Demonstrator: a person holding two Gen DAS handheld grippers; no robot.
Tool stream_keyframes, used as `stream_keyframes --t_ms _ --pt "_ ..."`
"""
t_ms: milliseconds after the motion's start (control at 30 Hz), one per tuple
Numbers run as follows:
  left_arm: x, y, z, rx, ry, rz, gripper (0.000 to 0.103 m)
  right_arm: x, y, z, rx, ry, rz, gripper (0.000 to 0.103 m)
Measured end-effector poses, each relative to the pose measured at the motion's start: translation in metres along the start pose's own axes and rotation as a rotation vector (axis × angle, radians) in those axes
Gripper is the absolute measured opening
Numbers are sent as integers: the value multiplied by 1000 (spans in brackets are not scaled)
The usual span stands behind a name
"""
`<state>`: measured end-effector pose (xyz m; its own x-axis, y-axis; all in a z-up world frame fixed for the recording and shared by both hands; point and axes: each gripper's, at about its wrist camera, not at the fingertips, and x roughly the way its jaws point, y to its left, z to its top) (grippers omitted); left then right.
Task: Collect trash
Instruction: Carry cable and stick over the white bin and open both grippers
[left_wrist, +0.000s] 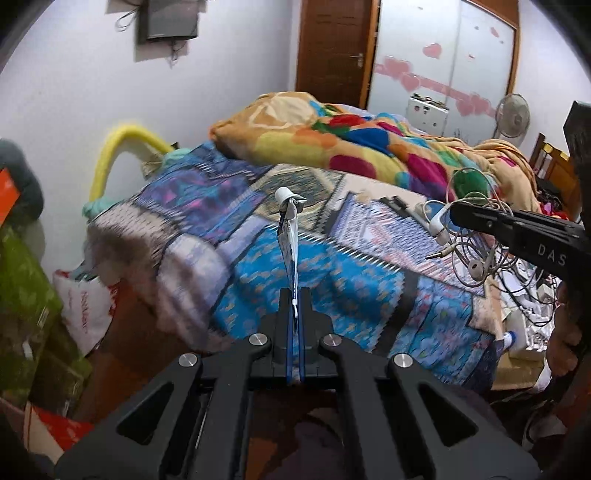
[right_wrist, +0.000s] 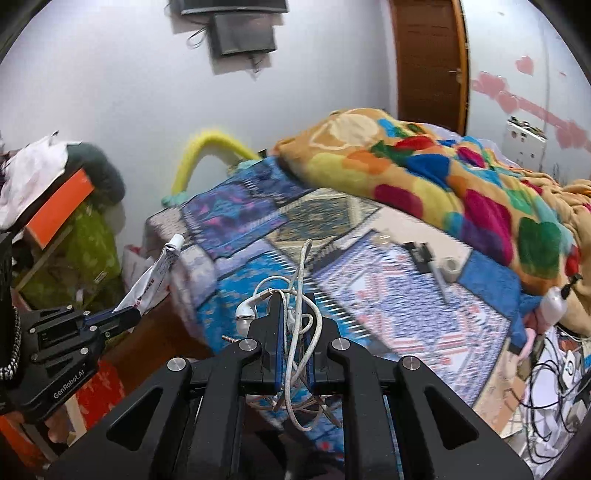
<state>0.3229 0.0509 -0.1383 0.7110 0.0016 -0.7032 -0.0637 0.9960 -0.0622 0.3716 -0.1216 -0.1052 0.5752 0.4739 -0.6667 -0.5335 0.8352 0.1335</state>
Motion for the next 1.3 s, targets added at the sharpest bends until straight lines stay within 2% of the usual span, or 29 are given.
stream_keyframes --t_ms 333,500,733,1067,1233,1300 --pt "-19 94 -70 -191 44 87 1 56 86 -11 -103 109 108 8" --pt "-21 134 -98 -254 77 157 1 84 128 -19 -157 166 164 8" --pt "-8 182 -136 -350 135 206 1 132 183 -39 -269 282 214 8" --pt "36 207 -178 -399 264 222 1 211 233 -84 -352 517 235 9" --pt "54 209 -195 -406 326 222 1 237 248 -99 -346 595 243 10" --pt "59 210 -198 -405 341 221 1 247 251 -102 -339 640 249 16"
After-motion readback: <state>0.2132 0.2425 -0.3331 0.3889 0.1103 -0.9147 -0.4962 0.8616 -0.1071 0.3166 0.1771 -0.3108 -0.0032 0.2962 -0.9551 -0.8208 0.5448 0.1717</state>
